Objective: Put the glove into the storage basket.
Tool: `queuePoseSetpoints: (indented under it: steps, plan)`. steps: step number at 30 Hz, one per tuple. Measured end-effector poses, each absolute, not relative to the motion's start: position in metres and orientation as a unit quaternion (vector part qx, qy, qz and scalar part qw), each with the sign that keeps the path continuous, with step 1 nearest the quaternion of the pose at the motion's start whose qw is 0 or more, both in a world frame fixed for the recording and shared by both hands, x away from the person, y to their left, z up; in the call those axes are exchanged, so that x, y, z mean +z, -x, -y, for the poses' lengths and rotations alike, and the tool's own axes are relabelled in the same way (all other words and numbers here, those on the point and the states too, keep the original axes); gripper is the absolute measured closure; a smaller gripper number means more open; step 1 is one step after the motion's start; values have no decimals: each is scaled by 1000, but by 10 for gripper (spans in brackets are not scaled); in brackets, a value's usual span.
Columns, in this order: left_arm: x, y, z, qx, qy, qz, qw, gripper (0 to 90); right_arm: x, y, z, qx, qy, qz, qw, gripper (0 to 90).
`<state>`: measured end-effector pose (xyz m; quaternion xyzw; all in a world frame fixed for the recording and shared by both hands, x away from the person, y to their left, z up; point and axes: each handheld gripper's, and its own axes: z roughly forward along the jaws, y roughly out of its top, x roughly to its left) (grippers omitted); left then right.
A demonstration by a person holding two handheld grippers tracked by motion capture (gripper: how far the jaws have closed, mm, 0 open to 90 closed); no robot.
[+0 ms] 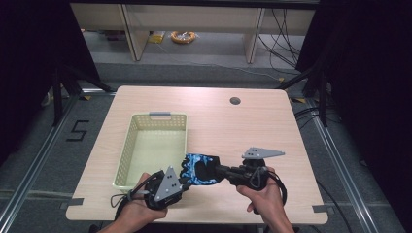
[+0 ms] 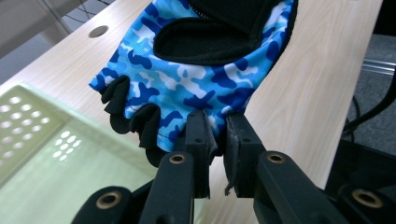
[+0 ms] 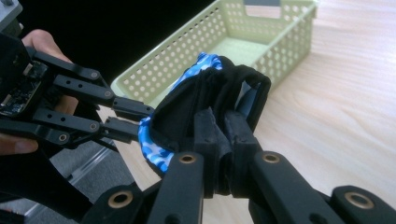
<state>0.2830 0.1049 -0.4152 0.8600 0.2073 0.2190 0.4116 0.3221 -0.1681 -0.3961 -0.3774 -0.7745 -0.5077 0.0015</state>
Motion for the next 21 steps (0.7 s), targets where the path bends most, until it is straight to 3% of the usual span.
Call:
queuePoseSetpoints:
  steps: [10,21]
  plan:
    - [-411,-290,-141,234,-853,-237,402,800,-383,-342,124,-492,345,799,2,856]
    - [-412,-306,-180,228,-859,-263,374,799,-387,-366,79,-475,347,808,33,856]
